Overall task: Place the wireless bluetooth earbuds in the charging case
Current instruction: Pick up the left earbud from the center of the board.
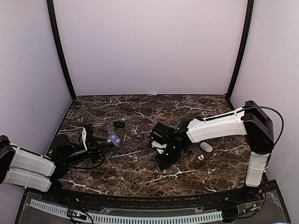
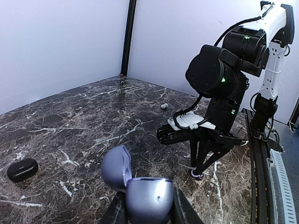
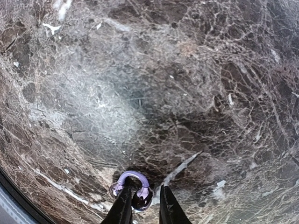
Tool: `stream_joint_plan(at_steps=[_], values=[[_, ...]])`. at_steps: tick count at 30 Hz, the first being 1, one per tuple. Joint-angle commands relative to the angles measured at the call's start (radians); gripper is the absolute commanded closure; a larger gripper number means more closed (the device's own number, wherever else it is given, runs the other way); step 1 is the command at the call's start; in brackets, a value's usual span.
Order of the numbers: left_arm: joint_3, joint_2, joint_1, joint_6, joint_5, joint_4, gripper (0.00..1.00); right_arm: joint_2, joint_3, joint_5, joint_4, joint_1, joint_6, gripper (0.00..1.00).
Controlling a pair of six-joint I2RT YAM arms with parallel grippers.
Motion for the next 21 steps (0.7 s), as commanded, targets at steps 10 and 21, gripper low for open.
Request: stream_joint_plan(at_steps=[10, 21], values=[[0.021, 0.002, 0.003, -0.003, 0.017, 0.04, 0.81, -0.026, -0.007, 0.042, 0.008, 0.019, 0.024, 0.86], [0.022, 0.018, 0.003, 0.004, 0.028, 0.06, 0.81, -0.121, -0.048, 0.111, 0.169, 0.034, 0.024, 0.89]])
